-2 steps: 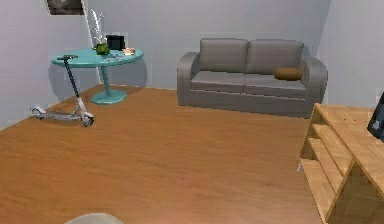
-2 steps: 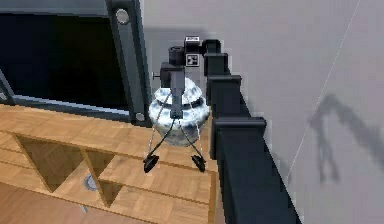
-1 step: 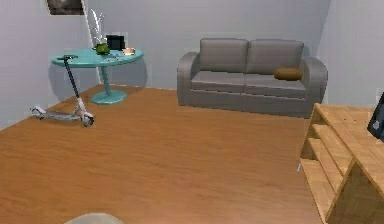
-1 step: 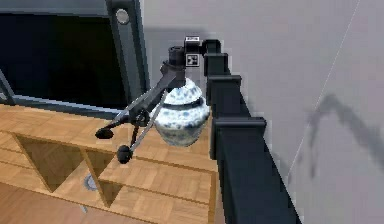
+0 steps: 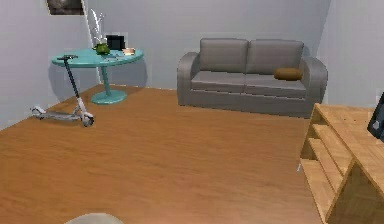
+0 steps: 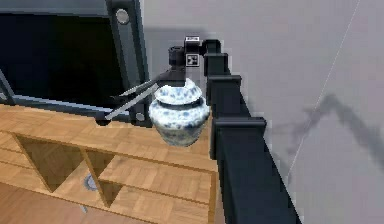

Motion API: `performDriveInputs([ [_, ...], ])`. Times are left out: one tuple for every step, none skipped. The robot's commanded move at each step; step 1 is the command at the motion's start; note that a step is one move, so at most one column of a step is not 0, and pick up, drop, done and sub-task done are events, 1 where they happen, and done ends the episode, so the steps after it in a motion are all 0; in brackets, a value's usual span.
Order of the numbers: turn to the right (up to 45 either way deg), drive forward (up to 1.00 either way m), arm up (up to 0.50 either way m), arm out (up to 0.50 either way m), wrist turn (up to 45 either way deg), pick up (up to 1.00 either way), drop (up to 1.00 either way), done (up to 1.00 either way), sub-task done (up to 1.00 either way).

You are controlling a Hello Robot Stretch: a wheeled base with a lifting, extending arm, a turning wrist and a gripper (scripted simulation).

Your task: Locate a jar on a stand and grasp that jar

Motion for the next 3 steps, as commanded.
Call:
performDriveInputs([
  [0.0,0.0,0.0,0.0,45.0,0.0,0.0,0.0,0.0],
  [0.0,0.0,0.0,0.0,39.0,0.0,0.0,0.0,0.0],
  [0.0,0.0,-0.18,0.0,0.0,0.0,0.0,0.0,0.0],
])
